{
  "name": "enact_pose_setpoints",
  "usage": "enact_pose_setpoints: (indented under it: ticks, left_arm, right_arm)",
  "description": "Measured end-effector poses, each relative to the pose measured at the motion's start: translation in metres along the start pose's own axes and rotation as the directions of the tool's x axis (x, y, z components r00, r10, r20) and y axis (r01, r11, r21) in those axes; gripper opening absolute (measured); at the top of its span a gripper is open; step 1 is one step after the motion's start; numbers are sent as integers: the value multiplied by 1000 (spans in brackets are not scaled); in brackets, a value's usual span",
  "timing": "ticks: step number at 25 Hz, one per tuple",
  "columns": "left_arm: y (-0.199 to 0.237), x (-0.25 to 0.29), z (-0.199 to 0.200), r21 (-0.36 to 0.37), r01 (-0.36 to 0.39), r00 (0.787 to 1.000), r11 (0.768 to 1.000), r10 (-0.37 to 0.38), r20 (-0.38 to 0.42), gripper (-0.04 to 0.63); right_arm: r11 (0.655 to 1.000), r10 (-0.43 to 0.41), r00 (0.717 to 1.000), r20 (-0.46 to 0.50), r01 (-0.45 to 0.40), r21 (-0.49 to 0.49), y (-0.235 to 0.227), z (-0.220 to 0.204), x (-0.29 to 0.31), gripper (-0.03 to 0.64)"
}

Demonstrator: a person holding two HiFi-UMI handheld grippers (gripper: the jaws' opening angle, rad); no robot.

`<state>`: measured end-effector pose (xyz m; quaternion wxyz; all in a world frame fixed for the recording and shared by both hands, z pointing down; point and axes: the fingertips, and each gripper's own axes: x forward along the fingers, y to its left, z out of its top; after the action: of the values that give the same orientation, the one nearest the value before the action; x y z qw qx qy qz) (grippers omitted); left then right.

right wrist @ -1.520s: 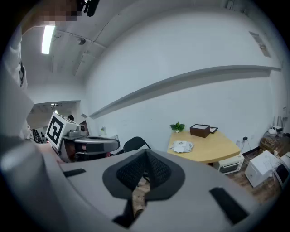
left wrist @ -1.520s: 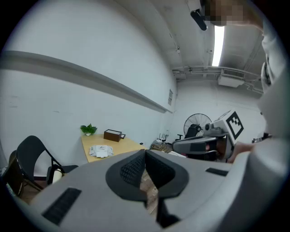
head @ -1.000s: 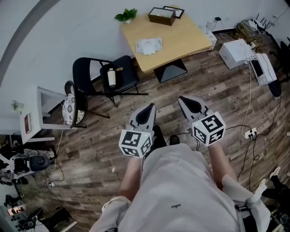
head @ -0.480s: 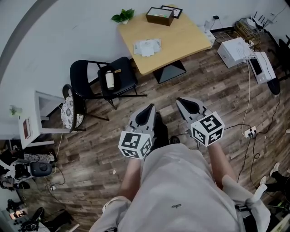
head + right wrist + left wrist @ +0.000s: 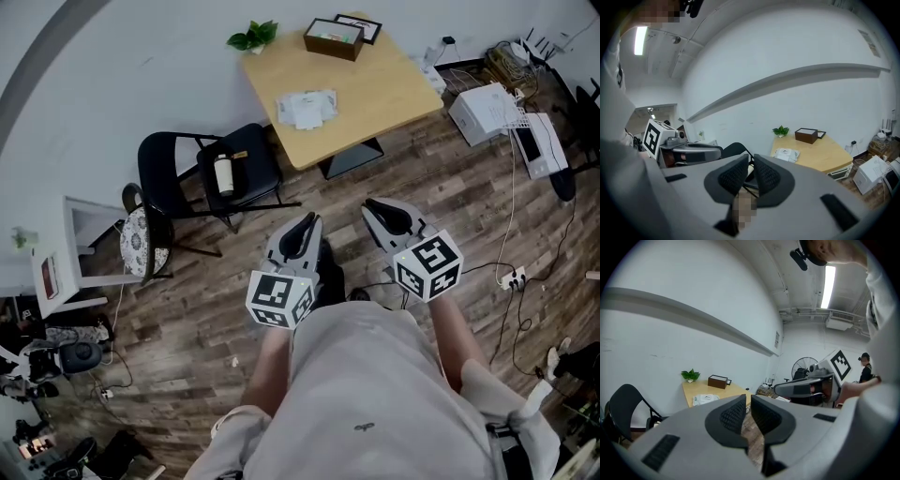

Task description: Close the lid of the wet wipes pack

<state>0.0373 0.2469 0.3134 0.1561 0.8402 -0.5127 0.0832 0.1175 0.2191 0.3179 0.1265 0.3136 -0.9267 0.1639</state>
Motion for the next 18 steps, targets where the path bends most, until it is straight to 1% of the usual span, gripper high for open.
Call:
enact_pose_setpoints:
  ticks: [2, 4, 6, 8, 11, 18]
  left_arm:
    - [11, 8, 0, -4, 3, 1000, 1000, -3, -13, 17]
    - [22, 16, -2, -9, 10, 999, 1000, -10, -35, 52]
    - [33, 23, -2, -12, 18, 998, 1000, -18, -53, 61]
    - [44, 29, 0, -13, 27, 998, 1000, -28, -62, 67]
    - [62, 40, 7, -4, 41, 997, 999, -41, -65, 84]
    - [108, 65, 22, 15, 73, 996, 997, -72, -54, 94]
  right_arm:
    - [1000, -1, 1000, -3, 1, 4, -5, 5, 11, 49]
    - [1000, -2, 1000, -6, 2, 12, -8, 9, 21, 67]
    - [1000, -6, 1000, -12, 7, 18, -12, 12, 31, 91]
    - [1000, -16, 1000, -18, 16, 22, -16, 16, 41, 102]
    - [999, -28, 999, -23, 29, 30, -24, 24, 57, 115]
    - [996, -70, 997, -25, 71, 50, -37, 39, 97, 129]
